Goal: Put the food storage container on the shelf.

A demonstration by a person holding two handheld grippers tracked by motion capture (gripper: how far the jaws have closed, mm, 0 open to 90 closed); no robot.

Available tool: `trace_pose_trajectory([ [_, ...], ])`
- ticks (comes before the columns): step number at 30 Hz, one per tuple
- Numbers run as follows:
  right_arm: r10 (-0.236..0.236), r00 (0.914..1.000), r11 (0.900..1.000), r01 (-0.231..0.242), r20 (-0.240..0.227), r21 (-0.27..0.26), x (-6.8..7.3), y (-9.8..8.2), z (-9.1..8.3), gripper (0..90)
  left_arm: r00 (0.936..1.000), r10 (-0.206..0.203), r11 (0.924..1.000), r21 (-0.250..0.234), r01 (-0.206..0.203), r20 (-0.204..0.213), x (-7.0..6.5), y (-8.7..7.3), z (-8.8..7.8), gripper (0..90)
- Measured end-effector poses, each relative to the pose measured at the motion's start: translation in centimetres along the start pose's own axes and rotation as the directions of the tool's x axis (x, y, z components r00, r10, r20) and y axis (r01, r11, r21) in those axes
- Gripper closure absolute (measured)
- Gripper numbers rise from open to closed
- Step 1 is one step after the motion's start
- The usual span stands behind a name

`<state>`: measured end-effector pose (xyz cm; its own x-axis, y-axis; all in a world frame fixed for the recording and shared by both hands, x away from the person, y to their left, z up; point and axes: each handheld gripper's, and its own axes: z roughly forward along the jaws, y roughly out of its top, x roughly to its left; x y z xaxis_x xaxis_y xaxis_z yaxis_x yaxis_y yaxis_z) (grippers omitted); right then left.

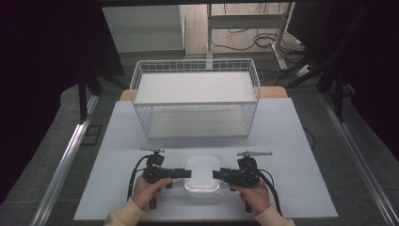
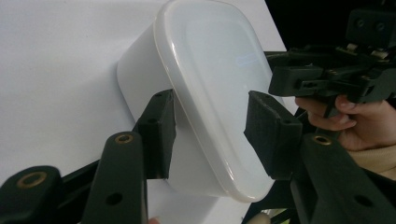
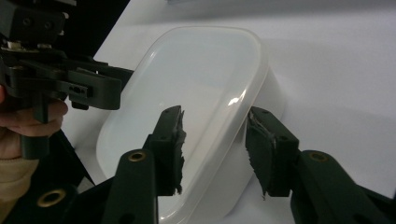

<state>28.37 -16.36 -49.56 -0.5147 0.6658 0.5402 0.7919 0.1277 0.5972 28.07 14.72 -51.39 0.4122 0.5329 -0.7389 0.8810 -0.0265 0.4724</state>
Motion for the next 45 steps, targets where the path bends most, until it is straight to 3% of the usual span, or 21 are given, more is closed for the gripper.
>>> trace_pose_trajectory([
  [4,0.046,0.9984,0.999,-0.047,-0.033,-0.005,-0.2,0.0,-0.3,63.4,0.9999,0.002,1.0,-0.009,-0.002,-0.012,-0.1,-0.1,-0.3,57.2],
  [9,0.052,0.9969,0.999,-0.052,-0.058,-0.004,-0.4,-0.1,-0.7,67.0,1.0,-0.003,0.9997,-0.025,0.003,-0.004,0.0,-0.4,-0.6,65.3],
  [14,0.072,0.9943,0.997,-0.073,-0.078,-0.011,-0.5,-0.3,-1.1,69.6,0.9998,0.017,0.9993,-0.034,-0.016,0.01,-0.4,-0.8,-1.2,71.3],
  [31,0.061,0.99,0.997,-0.065,-0.127,-0.03,-0.2,-0.4,-1.8,78.1,0.9977,0.062,0.9961,-0.064,-0.06,0.028,-0.9,-1.1,-2.4,79.7],
  [45,0.023,0.9923,0.999,-0.029,-0.122,-0.045,0.3,-0.3,-2.0,79.5,0.994,0.109,0.9915,-0.072,-0.108,0.009,-1.6,-1.1,-3.0,80.7],
])
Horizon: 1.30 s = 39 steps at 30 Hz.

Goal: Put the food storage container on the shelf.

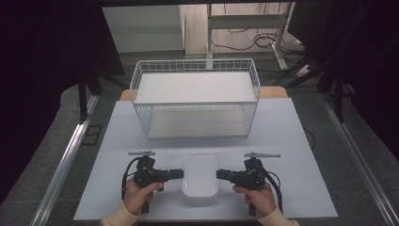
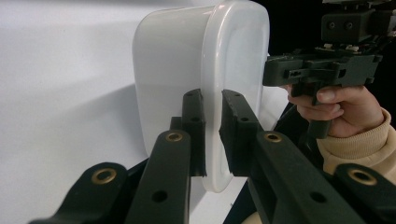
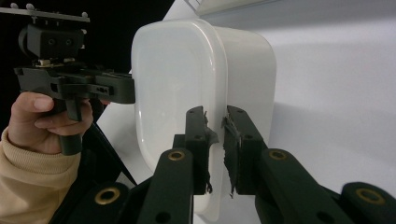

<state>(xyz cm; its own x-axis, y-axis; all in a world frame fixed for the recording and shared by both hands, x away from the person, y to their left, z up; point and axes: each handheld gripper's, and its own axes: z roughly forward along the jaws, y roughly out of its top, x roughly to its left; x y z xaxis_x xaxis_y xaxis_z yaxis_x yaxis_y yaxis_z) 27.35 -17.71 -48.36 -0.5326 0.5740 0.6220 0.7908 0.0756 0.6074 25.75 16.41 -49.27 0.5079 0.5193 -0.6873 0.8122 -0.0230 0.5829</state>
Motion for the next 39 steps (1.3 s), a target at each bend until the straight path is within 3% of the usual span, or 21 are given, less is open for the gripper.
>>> trace_pose_trajectory([
  [18,-0.089,0.9959,0.996,0.09,0.012,-0.03,1.7,1.6,-0.6,79.4,0.9986,0.052,0.9979,-0.038,-0.052,-0.009,-1.1,1.1,-1.2,80.8],
  [39,-0.152,0.988,0.986,0.154,0.025,-0.066,3.3,5.7,-1.7,79.5,0.9946,0.102,0.9905,-0.091,-0.103,-0.015,-2.6,5.1,-2.5,80.8],
])
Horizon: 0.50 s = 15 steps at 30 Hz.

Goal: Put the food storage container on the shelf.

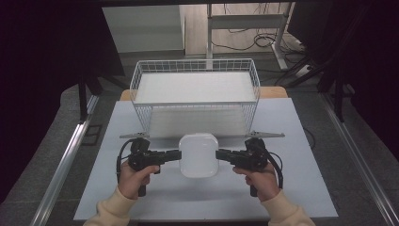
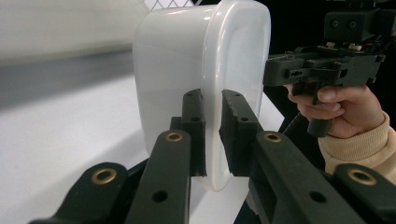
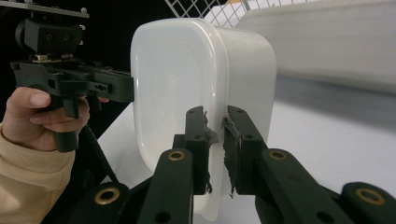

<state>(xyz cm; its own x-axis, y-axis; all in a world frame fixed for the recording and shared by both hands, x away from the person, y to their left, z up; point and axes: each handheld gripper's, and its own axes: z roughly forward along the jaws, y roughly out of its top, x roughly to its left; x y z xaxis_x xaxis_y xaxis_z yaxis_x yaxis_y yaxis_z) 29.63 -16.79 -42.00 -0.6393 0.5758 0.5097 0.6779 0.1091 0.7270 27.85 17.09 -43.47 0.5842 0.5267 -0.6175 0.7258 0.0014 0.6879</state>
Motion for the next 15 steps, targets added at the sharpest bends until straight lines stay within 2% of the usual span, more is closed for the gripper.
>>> trace_pose_trajectory([
  [12,-0.039,0.9992,0.999,0.04,0.011,-0.028,0.9,3.2,-0.5,79.5,0.9994,0.036,0.9988,-0.034,-0.036,-0.005,-0.8,2.9,-0.9,80.7],
  [15,-0.049,0.9988,0.998,0.049,0.01,-0.035,1.2,3.9,-0.7,79.5,0.9983,0.057,0.9977,-0.037,-0.057,-0.008,-1.1,3.8,-1.3,80.8],
])
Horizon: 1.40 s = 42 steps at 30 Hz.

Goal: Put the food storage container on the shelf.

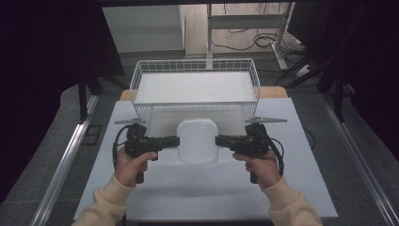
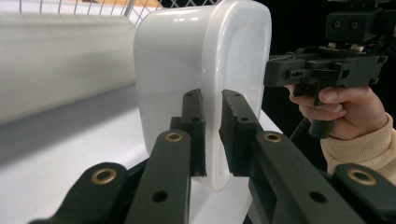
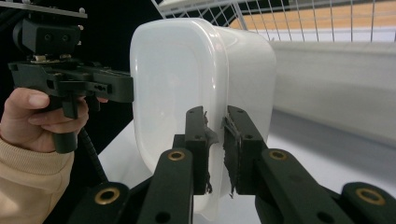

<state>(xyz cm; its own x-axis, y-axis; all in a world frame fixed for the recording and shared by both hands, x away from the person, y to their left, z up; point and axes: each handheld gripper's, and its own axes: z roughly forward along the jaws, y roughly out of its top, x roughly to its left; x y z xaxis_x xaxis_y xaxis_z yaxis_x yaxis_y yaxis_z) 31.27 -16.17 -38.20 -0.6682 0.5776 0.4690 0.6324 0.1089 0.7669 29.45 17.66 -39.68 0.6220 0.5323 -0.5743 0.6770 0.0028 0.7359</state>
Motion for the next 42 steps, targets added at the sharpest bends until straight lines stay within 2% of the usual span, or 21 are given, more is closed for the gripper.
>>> trace_pose_trajectory([
  [8,-0.029,0.9996,0.999,0.029,-0.004,-0.023,0.7,2.1,-0.3,79.4,0.9995,0.032,0.9994,-0.015,-0.032,-0.004,-0.7,2.3,-0.8,80.8],
  [22,-0.057,0.9984,0.997,0.057,0.001,-0.052,1.0,5.1,-1.0,79.5,0.9979,0.064,0.9973,-0.037,-0.064,-0.003,-1.2,5.2,-1.1,80.8],
  [38,-0.076,0.997,0.995,0.077,0.015,-0.056,1.1,7.9,-0.7,79.4,0.9977,0.066,0.9965,-0.051,-0.066,-0.014,-0.9,7.6,-1.4,80.7],
  [42,-0.083,0.9964,0.995,0.083,0.017,-0.056,1.1,8.9,-0.5,79.4,0.9975,0.069,0.996,-0.055,-0.07,-0.015,-0.7,8.6,-1.5,80.7],
])
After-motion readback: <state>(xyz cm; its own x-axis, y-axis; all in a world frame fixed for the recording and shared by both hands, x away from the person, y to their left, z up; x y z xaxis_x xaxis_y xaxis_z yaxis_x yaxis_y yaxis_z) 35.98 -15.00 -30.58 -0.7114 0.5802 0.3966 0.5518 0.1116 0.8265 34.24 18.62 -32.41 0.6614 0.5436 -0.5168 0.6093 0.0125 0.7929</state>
